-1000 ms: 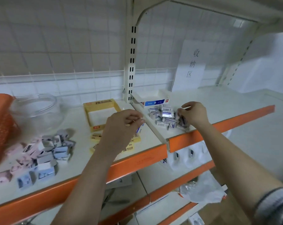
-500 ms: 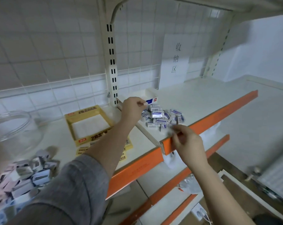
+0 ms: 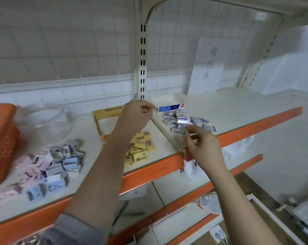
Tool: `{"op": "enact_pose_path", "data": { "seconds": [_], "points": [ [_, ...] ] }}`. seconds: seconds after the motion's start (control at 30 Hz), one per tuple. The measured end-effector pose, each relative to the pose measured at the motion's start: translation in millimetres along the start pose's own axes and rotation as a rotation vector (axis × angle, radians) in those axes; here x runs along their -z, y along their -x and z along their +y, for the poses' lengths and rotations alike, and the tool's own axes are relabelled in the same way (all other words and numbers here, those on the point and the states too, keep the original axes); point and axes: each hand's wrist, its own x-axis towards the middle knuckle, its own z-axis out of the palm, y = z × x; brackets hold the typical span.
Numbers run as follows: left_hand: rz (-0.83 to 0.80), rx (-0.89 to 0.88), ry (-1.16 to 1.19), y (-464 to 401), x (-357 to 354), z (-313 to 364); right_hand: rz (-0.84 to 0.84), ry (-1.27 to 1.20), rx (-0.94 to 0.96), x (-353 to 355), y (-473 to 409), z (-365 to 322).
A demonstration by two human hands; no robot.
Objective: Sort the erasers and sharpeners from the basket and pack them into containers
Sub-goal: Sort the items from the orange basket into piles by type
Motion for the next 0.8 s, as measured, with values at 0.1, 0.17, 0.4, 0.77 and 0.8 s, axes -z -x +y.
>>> {"op": "enact_pose_path", "data": {
  "seconds": [0.1,0.17,0.4,0.77,0.8],
  "points": [
    [0.081,0.046,-0.033,40,57,-8,-0.07,-0.028,0.083,-14,-2,-36],
    [0.122,0.063,-0.131,65,99,-17,-0.152,-0.039,0.148,-27,-2,-68],
    [0.282,0.154,-0.419,145,242,-77,-0.496,0.049,0.393,-105,13,-191],
    [0.197,0.197,-0.566,188,383,-169,-0.72,0.243,0.668,-277,14,-353],
    [0.186,0.194,-0.565,189,386,-172,-0.746,0.318,0.687,-289,12,-360]
  ]
}}
